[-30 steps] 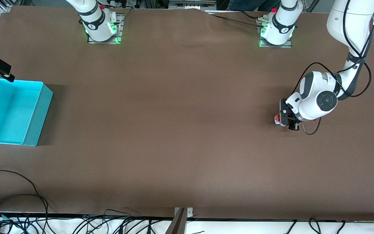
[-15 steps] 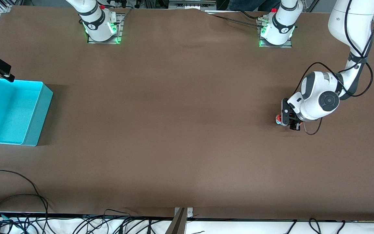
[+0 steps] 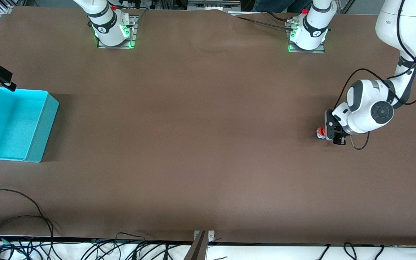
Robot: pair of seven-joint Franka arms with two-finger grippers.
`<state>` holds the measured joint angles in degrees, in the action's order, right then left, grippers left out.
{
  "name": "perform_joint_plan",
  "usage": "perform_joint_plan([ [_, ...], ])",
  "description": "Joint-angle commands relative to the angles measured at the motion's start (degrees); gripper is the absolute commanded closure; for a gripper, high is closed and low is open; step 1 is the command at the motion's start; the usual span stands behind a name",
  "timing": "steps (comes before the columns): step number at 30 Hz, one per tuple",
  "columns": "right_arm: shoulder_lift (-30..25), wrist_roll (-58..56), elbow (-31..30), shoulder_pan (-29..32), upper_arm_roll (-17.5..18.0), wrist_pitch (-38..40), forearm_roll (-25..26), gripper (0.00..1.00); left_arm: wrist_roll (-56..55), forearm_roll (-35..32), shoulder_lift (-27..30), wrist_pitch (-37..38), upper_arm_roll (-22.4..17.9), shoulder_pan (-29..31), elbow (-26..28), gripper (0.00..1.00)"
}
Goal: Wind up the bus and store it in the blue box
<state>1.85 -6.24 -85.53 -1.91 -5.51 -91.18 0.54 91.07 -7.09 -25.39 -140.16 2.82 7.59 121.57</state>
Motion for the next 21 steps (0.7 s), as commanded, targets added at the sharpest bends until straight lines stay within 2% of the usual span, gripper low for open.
perform_joint_plan([
  [1,0.0,0.8,0.7,-0.1,-0.2,0.1,-0.9,0.0,1.4,-1.9,-2.4,-1.5,0.4,2.6,0.2,0.69],
  [9,0.0,0.8,0.7,-0.1,-0.2,0.0,-0.9,0.0,6.7,-1.9,-4.9,-2.8,0.4,6.4,-2.3,0.69],
  [21,0.0,0.9,0.7,-0.1,-0.1,0.1,-0.9,0.0,10.4,-1.8,-6.0,-2.8,0.4,11.2,-3.2,0.69],
])
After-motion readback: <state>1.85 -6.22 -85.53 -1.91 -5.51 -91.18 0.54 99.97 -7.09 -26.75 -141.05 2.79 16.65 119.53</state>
